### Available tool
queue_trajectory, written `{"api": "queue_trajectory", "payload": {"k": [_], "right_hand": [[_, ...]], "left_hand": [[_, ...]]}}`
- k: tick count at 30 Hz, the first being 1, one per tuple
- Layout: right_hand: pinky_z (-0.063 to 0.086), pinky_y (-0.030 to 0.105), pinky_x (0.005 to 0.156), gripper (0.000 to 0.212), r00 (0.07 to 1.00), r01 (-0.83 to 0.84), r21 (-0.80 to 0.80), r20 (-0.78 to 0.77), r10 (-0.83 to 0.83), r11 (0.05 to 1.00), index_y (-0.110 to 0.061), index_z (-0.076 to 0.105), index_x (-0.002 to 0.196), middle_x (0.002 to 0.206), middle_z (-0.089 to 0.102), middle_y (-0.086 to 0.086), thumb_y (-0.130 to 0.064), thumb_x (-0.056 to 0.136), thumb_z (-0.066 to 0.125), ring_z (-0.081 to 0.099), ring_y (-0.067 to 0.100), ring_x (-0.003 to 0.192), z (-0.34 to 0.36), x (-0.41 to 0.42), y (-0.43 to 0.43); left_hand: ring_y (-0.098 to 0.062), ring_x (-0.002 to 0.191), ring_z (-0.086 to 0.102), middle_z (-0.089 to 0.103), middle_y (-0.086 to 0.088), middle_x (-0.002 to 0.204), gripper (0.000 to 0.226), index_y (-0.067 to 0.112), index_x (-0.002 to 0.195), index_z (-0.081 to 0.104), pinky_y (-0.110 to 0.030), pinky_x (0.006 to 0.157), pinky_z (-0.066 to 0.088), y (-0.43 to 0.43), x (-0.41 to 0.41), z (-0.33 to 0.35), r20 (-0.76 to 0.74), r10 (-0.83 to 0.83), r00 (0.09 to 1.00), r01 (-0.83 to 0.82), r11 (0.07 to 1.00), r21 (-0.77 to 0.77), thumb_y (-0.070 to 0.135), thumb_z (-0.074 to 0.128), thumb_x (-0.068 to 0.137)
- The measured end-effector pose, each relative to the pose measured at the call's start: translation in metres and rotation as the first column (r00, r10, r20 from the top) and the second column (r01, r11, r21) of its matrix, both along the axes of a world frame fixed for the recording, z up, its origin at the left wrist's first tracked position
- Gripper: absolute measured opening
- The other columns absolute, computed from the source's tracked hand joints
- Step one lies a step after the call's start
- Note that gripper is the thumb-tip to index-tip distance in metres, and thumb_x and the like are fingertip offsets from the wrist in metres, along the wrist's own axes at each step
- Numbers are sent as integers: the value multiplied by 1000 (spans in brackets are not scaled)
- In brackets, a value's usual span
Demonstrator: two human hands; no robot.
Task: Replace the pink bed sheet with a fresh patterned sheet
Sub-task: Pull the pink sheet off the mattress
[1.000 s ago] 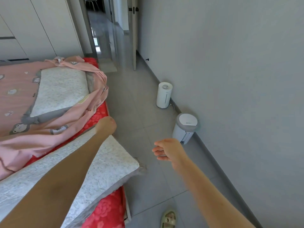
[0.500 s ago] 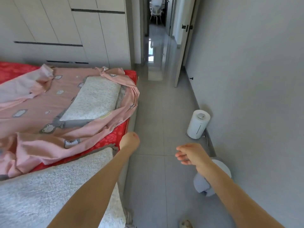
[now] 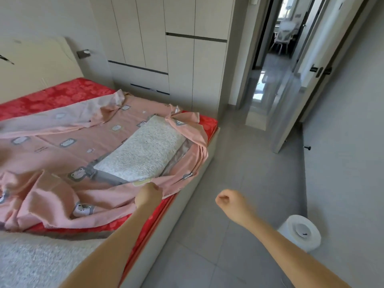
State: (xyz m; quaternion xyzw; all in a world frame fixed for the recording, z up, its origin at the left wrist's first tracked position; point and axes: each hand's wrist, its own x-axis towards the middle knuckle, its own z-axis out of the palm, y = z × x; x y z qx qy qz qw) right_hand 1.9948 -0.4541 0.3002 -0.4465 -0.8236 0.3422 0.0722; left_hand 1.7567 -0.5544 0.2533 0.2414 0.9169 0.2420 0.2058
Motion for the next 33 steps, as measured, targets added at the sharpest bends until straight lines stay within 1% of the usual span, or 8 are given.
{"api": "queue_trajectory", "payload": {"k": [5,10,13,20,23,25,29,33], "right_hand": [[40,24,70,18,983,-180,202,61,171,963,-14,65,102,97,69,-1,-25,93,53,63,19,93,-20,-45,99],[51,33,65,15,924,-382,442,153,351,812,-13,70,95,86,69,1,-18,81,71,66,25,79,-58,-109,221],[48,26,45,36,838,-543,494,372,399,679,-24,72,76,69,64,-9,-24,45,91,61,14,57,-82,-162,312],[51,32,58,62,555,-825,391,692,461,407,-15,71,82,76,63,5,-3,22,81,57,25,66,-119,-281,492],[43,46,94,80,348,-936,277,828,440,219,-13,61,123,113,60,17,-20,47,84,50,36,105,-146,-337,546],[20,55,112,83,222,-968,251,891,395,-23,-12,23,149,145,33,19,-30,80,66,27,39,133,-166,-365,571],[-7,66,108,67,-75,-896,85,938,338,-436,-10,8,151,156,9,17,-30,96,43,9,41,143,-208,-450,615],[-10,70,100,60,-297,-691,-25,921,252,-723,-16,17,149,158,6,16,-30,97,43,7,40,144,-262,-533,635]], "left_hand": [[-26,85,62,69,-6,89,25,15,83,61,-28,72,45,80,-33,-14,-213,-67,975,29,984,-178,31,44,93],[-18,96,59,67,3,101,31,23,102,66,-30,85,38,202,-93,-50,-390,-245,888,119,940,-319,45,46,93],[-16,98,59,66,5,103,34,25,105,64,-31,86,37,289,-144,-76,-373,-300,878,141,907,-398,49,44,93],[-16,100,57,64,4,101,35,22,103,63,-32,87,38,412,-225,-140,-242,-181,953,24,844,-536,45,38,96],[-18,106,54,61,3,108,33,22,107,62,-34,92,35,448,-251,-170,-187,-158,969,30,834,-551,44,40,95],[-20,108,53,59,2,111,31,21,109,60,-36,97,33,463,-263,-187,-180,-153,972,23,819,-574,43,46,92],[-36,116,51,56,-16,124,58,11,118,60,-55,107,25,495,-292,-238,-152,-102,983,-8,808,-589,40,77,71],[-40,143,7,4,-21,156,81,8,149,-8,-64,109,-5,528,-317,-280,-170,-81,982,-66,697,-714,44,42,96]]}}
